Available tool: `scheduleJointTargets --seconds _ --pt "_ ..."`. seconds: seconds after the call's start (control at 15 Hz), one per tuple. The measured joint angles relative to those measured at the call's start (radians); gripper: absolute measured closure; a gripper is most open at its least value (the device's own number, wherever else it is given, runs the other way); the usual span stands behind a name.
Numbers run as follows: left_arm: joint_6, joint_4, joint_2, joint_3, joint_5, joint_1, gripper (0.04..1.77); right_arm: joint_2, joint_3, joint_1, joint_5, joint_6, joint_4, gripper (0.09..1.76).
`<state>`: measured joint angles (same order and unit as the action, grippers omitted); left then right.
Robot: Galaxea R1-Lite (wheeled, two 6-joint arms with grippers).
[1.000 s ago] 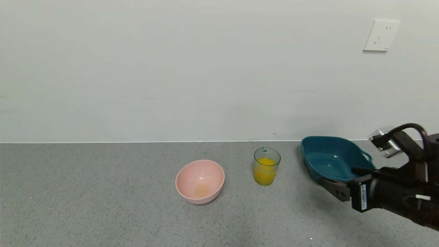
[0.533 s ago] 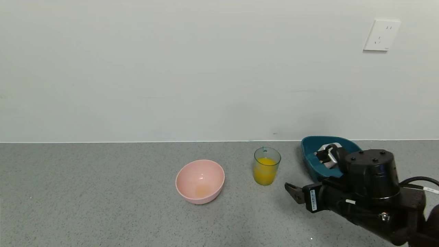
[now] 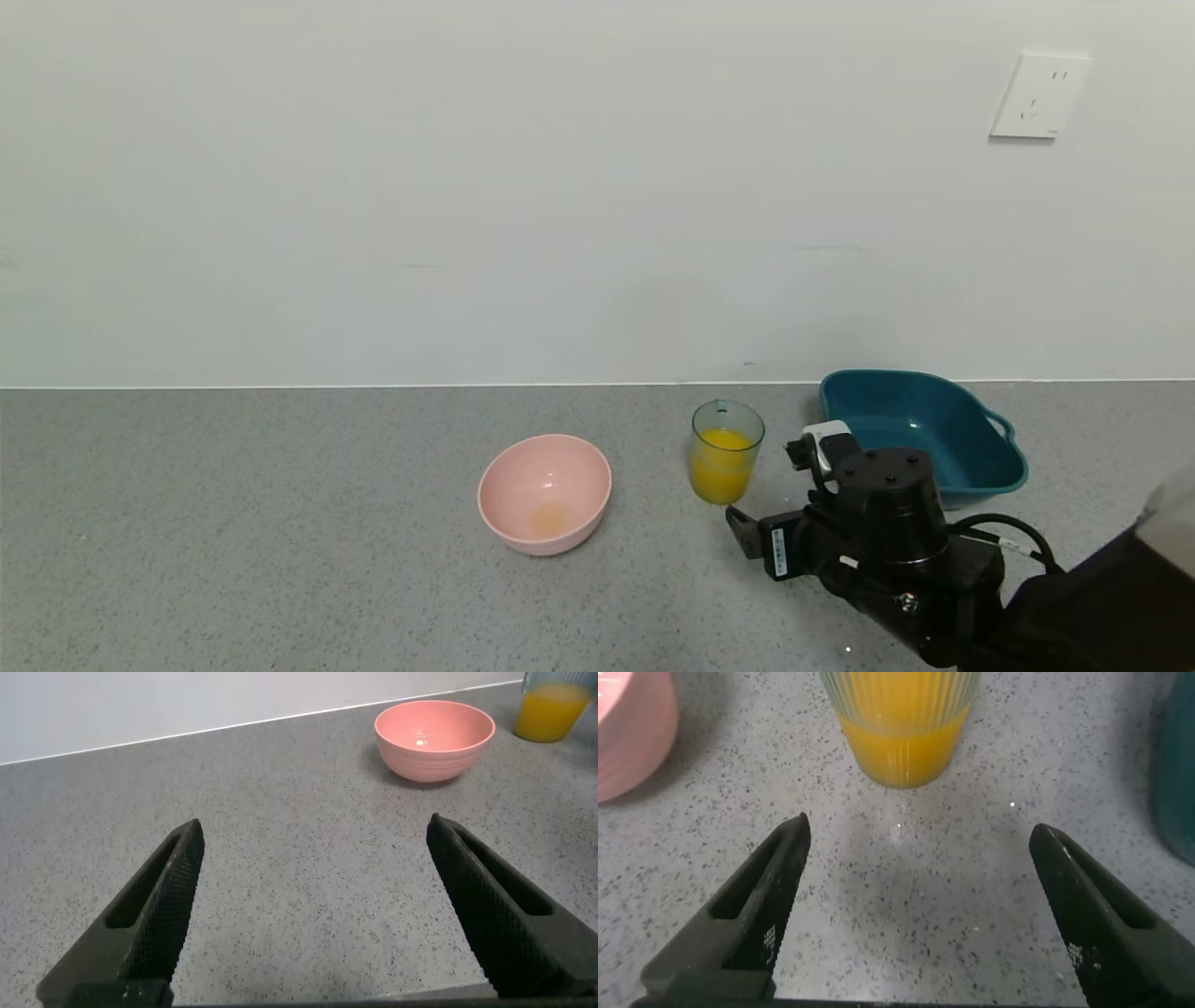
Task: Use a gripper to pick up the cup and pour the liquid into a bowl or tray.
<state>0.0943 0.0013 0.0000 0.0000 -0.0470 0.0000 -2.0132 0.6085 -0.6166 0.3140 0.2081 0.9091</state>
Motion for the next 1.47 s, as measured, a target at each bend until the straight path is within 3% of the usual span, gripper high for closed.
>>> scheduleJointTargets --seconds 0.8,1.47 --pt "0.0 0.0 0.0 0.0 0.0 0.0 0.09 -0.246 0.105 -0.007 0.048 -0.08 0.256 0.14" --pt "0.0 0.0 0.0 0.0 0.0 0.0 0.09 -0.366 0.319 0.021 0.108 -0.1 0.276 0.14"
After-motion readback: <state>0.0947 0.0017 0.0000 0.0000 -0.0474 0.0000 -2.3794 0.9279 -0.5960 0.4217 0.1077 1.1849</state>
